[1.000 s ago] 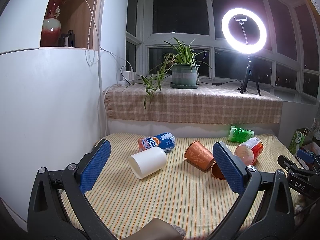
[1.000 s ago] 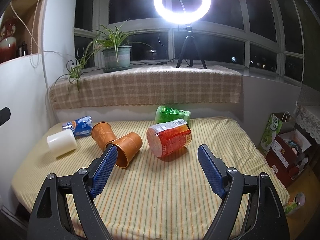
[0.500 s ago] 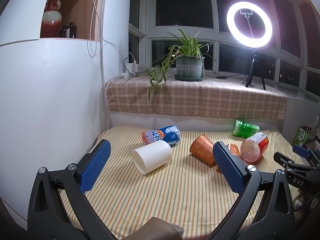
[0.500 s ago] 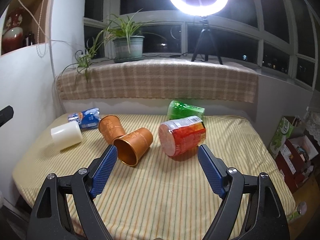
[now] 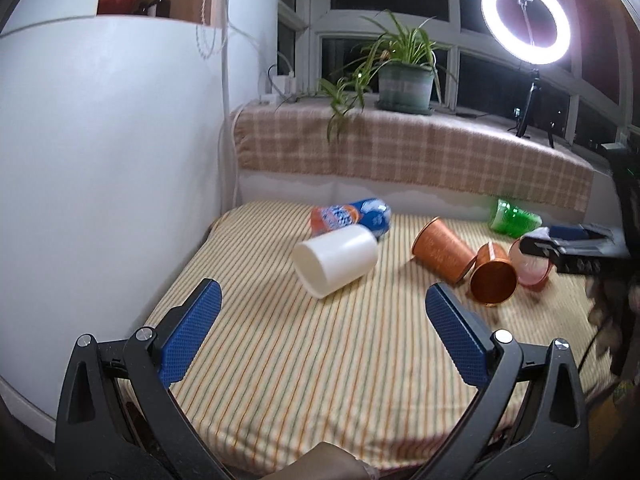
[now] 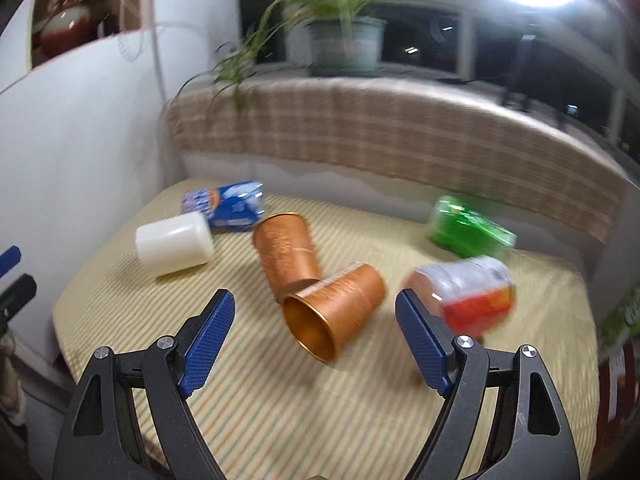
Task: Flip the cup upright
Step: 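Move the right gripper toward the lying copper-orange cup, then close the right gripper on the copper-orange cup's body and lift it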
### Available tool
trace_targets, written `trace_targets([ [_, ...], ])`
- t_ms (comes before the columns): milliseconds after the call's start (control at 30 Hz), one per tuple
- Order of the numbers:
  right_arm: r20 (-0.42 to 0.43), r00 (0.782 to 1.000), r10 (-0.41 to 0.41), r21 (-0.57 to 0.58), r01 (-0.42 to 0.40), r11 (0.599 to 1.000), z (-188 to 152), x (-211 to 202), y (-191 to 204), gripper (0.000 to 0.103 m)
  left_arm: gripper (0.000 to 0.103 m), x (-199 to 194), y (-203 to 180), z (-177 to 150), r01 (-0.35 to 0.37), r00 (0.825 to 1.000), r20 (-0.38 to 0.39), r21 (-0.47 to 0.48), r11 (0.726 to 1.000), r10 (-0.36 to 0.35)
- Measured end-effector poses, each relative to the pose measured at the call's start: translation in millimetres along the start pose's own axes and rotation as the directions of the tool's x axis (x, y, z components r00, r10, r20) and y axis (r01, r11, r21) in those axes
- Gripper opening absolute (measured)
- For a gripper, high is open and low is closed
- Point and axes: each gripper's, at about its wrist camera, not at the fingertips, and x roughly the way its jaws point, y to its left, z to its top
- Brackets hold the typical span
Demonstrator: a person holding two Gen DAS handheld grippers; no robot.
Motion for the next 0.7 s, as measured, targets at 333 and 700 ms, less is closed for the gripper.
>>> trace_targets([
  [333, -0.192, 0.978, 0.084, -0.102, -0.105, 0.989, 37.5, 77.3, 11.6, 0.082, 0.103, 4.3, 18.6, -10.0, -0.041, 0.998, -0.039, -0.026, 0.999, 0.04],
  [700, -0.37, 0.923, 0.107, -0.138, -0.169, 0.976, 45.9, 142.6, 13.5, 0.082, 0.103, 10.2, 27.3, -12.6, -0.061, 0.997, -0.056, -0.043, 0.997, 0.059],
])
